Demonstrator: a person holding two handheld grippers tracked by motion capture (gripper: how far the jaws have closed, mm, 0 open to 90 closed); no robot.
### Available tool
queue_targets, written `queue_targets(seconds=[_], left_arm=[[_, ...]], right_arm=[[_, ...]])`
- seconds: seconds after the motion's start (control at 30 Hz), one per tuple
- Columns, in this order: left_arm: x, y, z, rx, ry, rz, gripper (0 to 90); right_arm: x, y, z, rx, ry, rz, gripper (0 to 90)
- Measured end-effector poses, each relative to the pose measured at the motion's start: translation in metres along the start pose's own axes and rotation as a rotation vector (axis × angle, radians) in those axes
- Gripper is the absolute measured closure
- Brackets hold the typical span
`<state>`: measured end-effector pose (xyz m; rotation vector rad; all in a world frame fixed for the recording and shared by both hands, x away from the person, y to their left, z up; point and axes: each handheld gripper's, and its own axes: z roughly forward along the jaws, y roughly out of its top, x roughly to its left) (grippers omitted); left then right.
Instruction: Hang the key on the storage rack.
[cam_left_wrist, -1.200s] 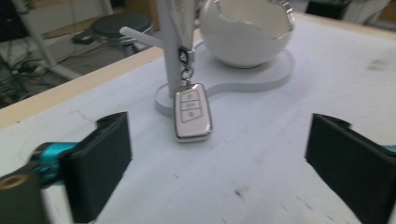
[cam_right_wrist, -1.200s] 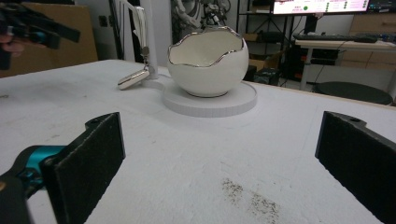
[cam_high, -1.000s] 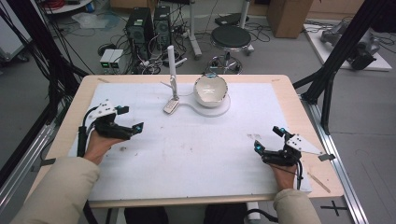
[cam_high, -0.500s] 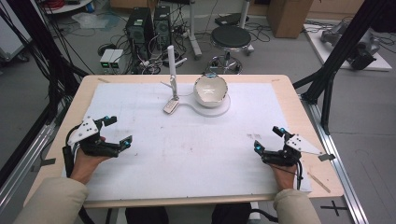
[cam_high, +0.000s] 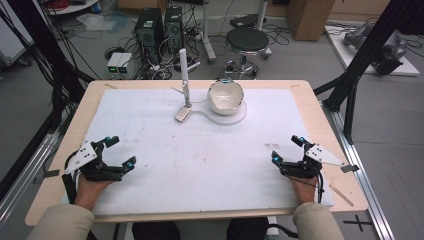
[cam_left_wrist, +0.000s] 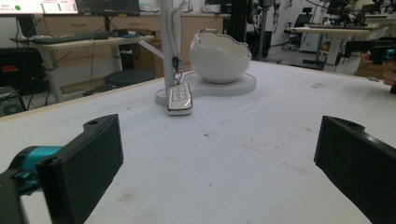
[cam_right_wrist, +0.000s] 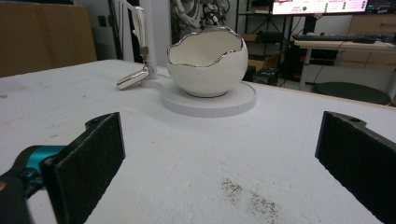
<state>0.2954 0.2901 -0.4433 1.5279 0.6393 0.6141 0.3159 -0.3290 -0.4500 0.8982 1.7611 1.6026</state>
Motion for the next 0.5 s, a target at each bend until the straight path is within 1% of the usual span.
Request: queue_targets(seconds=[0.03, 0.1, 0.2, 0.23, 0.3, 0.33, 0.37, 0.5], left_arm=[[-0.001, -0.002, -0.001, -0.004, 0.0, -0.009, 1.7], [-0.002, -0.007, -0.002, 0.003, 0.001, -0.008, 1.7], [-0.003, -0.009, -0.005, -0.038, 0.008, -0.001, 1.7], [-0.004, -0.01, -0.007, -0.056, 0.019, 0.006, 1.7], [-0.005, -0.011, -0.011, -0.098, 0.03, 0.008, 1.7], [-0.005, -0.012, -0.012, -0.109, 0.034, 0.015, 1.7], [-0.006, -0.012, -0.012, -0.116, 0.043, 0.009, 1.7], [-0.006, -0.011, -0.011, -0.095, 0.058, 0.018, 1.7]], right_arm=[[0.0, 0.0, 0.0, 0.0, 0.0, -0.001, 0.6], [0.0, 0.0, 0.0, 0.001, 0.0, 0.003, 0.6], [-0.001, 0.0, 0.0, -0.005, 0.001, -0.002, 0.6], [0.0, 0.0, 0.0, -0.004, -0.001, 0.003, 0.6], [0.0, 0.0, 0.0, -0.006, 0.001, 0.0, 0.6], [0.0, 0.0, 0.0, -0.003, 0.001, 0.001, 0.6], [0.0, 0.0, 0.0, -0.002, -0.001, -0.004, 0.6], [0.0, 0.0, 0.0, 0.0, -0.007, -0.005, 0.7]])
